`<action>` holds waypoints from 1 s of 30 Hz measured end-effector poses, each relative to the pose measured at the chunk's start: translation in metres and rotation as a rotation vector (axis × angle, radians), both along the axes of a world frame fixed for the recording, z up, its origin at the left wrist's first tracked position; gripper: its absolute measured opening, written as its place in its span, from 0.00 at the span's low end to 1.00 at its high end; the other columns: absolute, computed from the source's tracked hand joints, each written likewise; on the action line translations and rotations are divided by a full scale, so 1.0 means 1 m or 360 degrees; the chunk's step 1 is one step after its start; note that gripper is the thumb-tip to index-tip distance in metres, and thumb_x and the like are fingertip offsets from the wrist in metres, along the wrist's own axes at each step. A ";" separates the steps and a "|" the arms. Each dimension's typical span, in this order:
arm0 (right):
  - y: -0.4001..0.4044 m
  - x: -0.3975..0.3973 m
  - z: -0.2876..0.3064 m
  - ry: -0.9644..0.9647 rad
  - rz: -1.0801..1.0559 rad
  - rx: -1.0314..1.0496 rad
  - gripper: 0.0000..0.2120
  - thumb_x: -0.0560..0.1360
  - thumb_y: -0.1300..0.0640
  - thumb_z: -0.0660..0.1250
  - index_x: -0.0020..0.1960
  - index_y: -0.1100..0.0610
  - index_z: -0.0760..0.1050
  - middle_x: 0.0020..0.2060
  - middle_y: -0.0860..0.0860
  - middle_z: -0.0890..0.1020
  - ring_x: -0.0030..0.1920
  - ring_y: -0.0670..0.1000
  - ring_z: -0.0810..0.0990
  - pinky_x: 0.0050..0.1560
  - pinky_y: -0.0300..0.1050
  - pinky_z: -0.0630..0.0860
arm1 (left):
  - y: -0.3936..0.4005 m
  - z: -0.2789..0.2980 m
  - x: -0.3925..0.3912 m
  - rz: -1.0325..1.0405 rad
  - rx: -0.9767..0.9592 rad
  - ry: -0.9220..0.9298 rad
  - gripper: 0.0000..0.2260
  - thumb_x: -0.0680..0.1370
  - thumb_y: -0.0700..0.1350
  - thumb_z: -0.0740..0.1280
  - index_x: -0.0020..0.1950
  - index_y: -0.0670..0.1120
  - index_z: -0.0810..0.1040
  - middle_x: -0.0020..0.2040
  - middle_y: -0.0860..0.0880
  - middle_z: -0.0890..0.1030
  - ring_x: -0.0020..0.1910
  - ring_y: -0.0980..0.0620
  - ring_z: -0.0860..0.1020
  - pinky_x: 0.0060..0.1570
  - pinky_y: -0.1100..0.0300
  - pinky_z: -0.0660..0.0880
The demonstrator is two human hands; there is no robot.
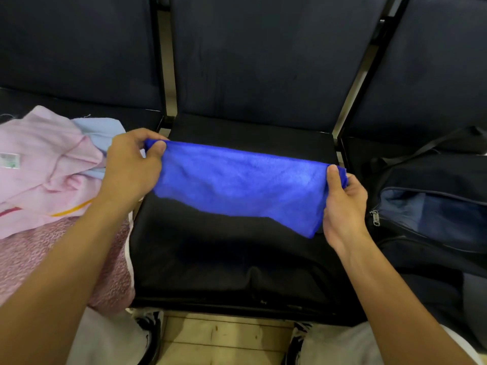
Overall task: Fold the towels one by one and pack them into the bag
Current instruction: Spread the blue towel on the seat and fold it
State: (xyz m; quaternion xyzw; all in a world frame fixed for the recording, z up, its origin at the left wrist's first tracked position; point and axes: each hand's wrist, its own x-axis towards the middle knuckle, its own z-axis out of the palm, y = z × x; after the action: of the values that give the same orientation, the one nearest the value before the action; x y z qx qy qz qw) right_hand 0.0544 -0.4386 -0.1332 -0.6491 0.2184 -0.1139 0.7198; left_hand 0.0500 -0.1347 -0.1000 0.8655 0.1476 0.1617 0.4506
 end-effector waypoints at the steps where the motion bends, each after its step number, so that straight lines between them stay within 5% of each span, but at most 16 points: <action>1: -0.001 0.000 0.000 0.0009 0.0002 0.0015 0.10 0.81 0.53 0.65 0.43 0.56 0.74 0.35 0.49 0.77 0.35 0.46 0.76 0.39 0.43 0.76 | -0.001 0.000 0.000 0.0020 -0.0006 0.0007 0.06 0.79 0.39 0.64 0.49 0.47 0.80 0.46 0.46 0.81 0.50 0.48 0.79 0.52 0.52 0.75; 4: 0.000 -0.002 0.000 0.0085 0.0000 0.0041 0.12 0.79 0.51 0.69 0.39 0.56 0.75 0.33 0.51 0.76 0.34 0.48 0.74 0.39 0.46 0.75 | -0.008 0.000 -0.001 0.0056 -0.0068 0.0059 0.04 0.79 0.41 0.66 0.50 0.45 0.81 0.48 0.47 0.82 0.50 0.50 0.79 0.48 0.57 0.77; 8: 0.014 -0.006 0.001 0.0105 0.0056 0.0065 0.13 0.78 0.51 0.70 0.38 0.55 0.76 0.34 0.52 0.78 0.36 0.51 0.77 0.41 0.47 0.77 | -0.025 0.000 -0.002 -0.0069 -0.0216 0.0208 0.05 0.78 0.43 0.68 0.52 0.45 0.80 0.46 0.48 0.83 0.34 0.51 0.80 0.28 0.62 0.75; 15: 0.034 -0.014 0.005 0.0026 0.0438 -0.0012 0.08 0.77 0.52 0.70 0.46 0.57 0.81 0.44 0.60 0.84 0.45 0.58 0.84 0.48 0.54 0.82 | -0.055 0.007 -0.010 -0.0580 -0.0322 0.0211 0.06 0.78 0.41 0.67 0.52 0.51 0.76 0.34 0.49 0.82 0.25 0.47 0.80 0.27 0.59 0.77; 21: 0.047 -0.023 0.007 -0.0075 0.0705 0.0011 0.09 0.75 0.58 0.71 0.52 0.62 0.84 0.45 0.59 0.86 0.50 0.62 0.85 0.53 0.54 0.82 | -0.075 0.005 -0.014 -0.0983 -0.0380 0.0165 0.05 0.78 0.37 0.67 0.50 0.45 0.80 0.37 0.46 0.83 0.33 0.46 0.83 0.39 0.49 0.82; 25: 0.048 -0.027 0.011 -0.0109 0.0809 -0.0001 0.08 0.76 0.59 0.70 0.53 0.61 0.84 0.43 0.56 0.87 0.47 0.56 0.86 0.47 0.44 0.82 | -0.081 0.009 -0.016 -0.1128 -0.0381 0.0231 0.08 0.76 0.39 0.70 0.55 0.48 0.82 0.46 0.51 0.85 0.45 0.56 0.84 0.49 0.59 0.81; 30: 0.047 -0.025 0.009 -0.0073 0.0758 -0.0106 0.08 0.77 0.56 0.69 0.52 0.58 0.85 0.44 0.52 0.87 0.47 0.52 0.86 0.53 0.48 0.82 | -0.083 0.009 -0.016 -0.1159 -0.0246 0.0303 0.16 0.75 0.37 0.72 0.58 0.53 0.80 0.50 0.56 0.84 0.51 0.63 0.81 0.56 0.65 0.78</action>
State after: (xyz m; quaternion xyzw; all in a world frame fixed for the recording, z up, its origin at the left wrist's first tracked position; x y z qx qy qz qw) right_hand 0.0296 -0.3913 -0.1243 -0.7029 0.0390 0.0372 0.7092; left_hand 0.0344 -0.2175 -0.0913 0.8359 -0.1166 -0.1015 0.5266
